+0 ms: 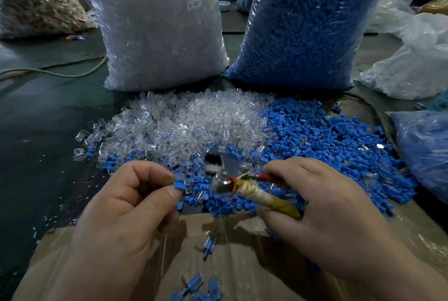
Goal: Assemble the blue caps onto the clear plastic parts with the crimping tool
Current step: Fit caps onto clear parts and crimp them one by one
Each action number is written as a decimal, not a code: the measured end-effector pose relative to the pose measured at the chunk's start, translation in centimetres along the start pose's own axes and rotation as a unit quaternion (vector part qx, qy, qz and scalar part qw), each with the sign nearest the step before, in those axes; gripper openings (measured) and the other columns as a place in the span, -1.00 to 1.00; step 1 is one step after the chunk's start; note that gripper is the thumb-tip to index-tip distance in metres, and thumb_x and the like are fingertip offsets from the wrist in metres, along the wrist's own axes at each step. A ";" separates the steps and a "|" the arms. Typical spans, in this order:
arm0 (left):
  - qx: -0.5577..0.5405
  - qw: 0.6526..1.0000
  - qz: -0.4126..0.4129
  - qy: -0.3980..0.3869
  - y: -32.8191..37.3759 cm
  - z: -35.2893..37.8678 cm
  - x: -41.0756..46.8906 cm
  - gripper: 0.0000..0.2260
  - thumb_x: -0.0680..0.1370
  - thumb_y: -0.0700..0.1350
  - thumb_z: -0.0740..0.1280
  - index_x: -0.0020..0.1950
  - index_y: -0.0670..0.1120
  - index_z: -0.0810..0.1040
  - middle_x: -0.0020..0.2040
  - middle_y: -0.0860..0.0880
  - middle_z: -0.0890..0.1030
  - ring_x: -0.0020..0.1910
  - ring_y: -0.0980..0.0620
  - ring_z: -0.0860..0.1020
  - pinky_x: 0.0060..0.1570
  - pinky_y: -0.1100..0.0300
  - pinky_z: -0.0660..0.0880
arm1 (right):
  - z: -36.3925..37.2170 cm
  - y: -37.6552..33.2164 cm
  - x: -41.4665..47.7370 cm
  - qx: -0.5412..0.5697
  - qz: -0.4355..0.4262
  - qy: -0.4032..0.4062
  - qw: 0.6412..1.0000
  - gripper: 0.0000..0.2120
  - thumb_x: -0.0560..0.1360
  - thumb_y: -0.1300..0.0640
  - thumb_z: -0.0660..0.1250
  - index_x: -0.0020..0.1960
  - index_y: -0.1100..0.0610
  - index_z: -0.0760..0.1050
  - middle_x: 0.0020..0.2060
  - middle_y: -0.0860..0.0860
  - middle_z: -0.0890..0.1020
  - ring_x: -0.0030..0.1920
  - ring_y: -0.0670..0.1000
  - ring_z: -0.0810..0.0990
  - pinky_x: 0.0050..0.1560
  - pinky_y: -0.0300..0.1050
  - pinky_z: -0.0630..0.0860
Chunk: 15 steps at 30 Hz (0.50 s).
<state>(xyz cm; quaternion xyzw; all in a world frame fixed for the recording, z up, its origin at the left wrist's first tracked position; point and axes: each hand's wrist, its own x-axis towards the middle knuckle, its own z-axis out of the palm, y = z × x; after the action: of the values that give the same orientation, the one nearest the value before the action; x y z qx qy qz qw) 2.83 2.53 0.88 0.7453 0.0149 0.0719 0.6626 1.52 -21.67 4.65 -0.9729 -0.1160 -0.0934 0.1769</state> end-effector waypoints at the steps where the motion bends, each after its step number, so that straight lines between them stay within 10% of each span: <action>1: 0.003 1.000 -0.010 -0.016 0.1 0.1 0.0 -0.85 0.29 -0.03 0.53 -0.20 0.09 0.64 -0.46 -0.11 0.58 -0.54 0.08 0.51 -0.56 0.35 0.42 | 0.2 0.2 0.2 -0.018 0.011 0.010 1.000 -0.48 0.35 -0.37 0.17 0.21 -0.14 0.48 -0.08 -0.30 0.51 -0.07 -0.22 0.42 -0.07 -0.35 0.31; 9: 0.121 0.990 -0.015 -0.075 0.7 1.6 -1.3 -0.81 0.40 -0.13 0.46 -0.19 0.20 0.62 -0.40 -0.04 0.63 -0.47 0.09 0.55 -0.31 0.10 0.48 | 1.6 0.7 1.8 -0.136 0.068 -0.079 0.985 -0.21 0.26 -0.53 -0.14 0.35 -0.17 0.31 0.13 -0.16 0.45 0.16 -0.02 0.34 0.20 -0.04 0.25; 15: 0.170 0.983 0.009 -0.061 0.8 2.0 -2.1 -0.79 0.37 -0.04 0.44 -0.08 0.24 0.59 -0.37 0.01 0.64 -0.42 -0.01 0.58 -0.35 0.16 0.54 | 1.1 -1.2 0.8 -0.081 -0.024 0.067 0.994 -0.55 0.45 -0.34 0.13 0.12 -0.07 0.51 -0.01 -0.13 0.57 0.03 -0.03 0.49 0.10 0.02 0.43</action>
<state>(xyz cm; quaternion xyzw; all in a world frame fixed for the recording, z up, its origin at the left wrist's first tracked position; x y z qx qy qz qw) 0.92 0.17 1.24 0.8504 -0.0202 0.0281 0.5249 2.10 -20.01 4.25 -0.9724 -0.1194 -0.1720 0.1027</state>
